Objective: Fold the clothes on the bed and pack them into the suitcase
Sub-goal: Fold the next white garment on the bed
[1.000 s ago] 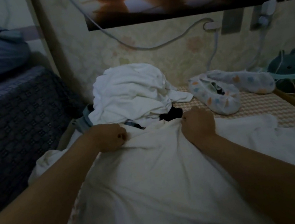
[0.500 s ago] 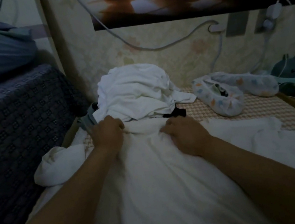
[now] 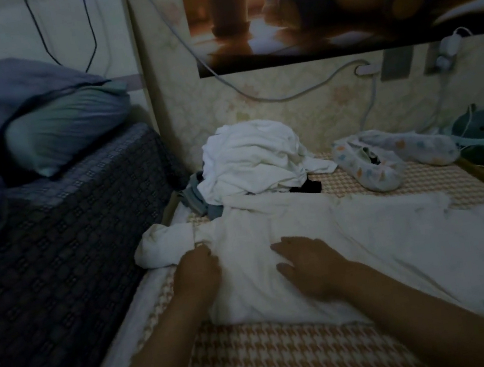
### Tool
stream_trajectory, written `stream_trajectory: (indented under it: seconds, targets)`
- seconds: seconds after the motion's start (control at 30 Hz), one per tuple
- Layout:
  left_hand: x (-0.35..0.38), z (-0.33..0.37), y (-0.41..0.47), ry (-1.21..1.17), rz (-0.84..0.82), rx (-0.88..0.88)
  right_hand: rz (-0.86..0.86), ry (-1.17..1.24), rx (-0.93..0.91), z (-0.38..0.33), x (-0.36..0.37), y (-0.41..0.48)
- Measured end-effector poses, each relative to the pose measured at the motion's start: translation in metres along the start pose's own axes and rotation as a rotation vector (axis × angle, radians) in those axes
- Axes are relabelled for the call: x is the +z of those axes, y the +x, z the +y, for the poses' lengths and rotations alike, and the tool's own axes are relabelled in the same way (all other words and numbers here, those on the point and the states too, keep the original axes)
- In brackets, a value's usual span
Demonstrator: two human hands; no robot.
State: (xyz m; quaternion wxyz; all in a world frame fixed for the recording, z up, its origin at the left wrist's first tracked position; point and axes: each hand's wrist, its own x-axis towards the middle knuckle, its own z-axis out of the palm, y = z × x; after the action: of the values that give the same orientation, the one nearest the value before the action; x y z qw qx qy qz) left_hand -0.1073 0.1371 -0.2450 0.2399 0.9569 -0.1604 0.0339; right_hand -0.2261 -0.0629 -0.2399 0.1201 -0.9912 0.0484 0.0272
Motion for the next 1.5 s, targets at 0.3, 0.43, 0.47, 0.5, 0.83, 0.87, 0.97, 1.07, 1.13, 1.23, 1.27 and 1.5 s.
stream_trajectory:
  seconds: [0.3, 0.43, 0.47, 0.5, 0.83, 0.87, 0.97, 1.07, 1.13, 1.23, 1.27, 1.5]
  targets:
    - [-0.019, -0.029, -0.032, 0.023, -0.069, -0.17, -0.171, -0.046, 0.056, -0.004, 0.008, -0.05]
    - [-0.022, -0.006, -0.045, 0.273, 0.041, -0.034, -0.142, -0.014, 0.052, 0.002, -0.002, -0.073]
    - [-0.022, 0.005, -0.046, 0.299, 0.088, 0.1, -0.076, -0.02, 0.06, 0.01, -0.004, -0.078]
    - [-0.02, 0.018, -0.049, 0.274, 0.064, 0.234, 0.005, -0.043, 0.074, 0.017, -0.009, -0.083]
    - [0.017, 0.134, -0.101, 0.301, -0.51, 0.659, 0.21, -0.16, 0.814, 0.14, -0.026, -0.159]
    - [0.019, 0.139, -0.102, 0.296, -0.519, 0.652, 0.187, -0.114, 0.795, 0.146, -0.023, -0.163]
    - [0.02, 0.151, -0.103, 0.299, -0.583, 0.676, 0.551, 0.154, 0.693, 0.147, -0.027, -0.165]
    - [0.017, 0.157, -0.102, 0.324, -0.645, 0.67, 0.861, 0.46, 0.729, 0.157, -0.049, -0.174]
    - [0.014, 0.161, -0.101, 0.292, -0.701, 0.665, 0.705, 0.3, 0.798, 0.175, -0.054, -0.191]
    - [0.013, 0.171, -0.104, 0.298, -0.799, 0.654, 0.34, -0.038, 0.839, 0.192, -0.045, -0.209]
    - [0.014, 0.175, -0.105, 0.348, -0.825, 0.656, 0.32, -0.121, 0.787, 0.192, -0.041, -0.209]
    - [0.033, 0.206, -0.082, 0.189, -0.702, 0.593, 0.532, -0.136, 0.41, 0.18, -0.055, -0.156]
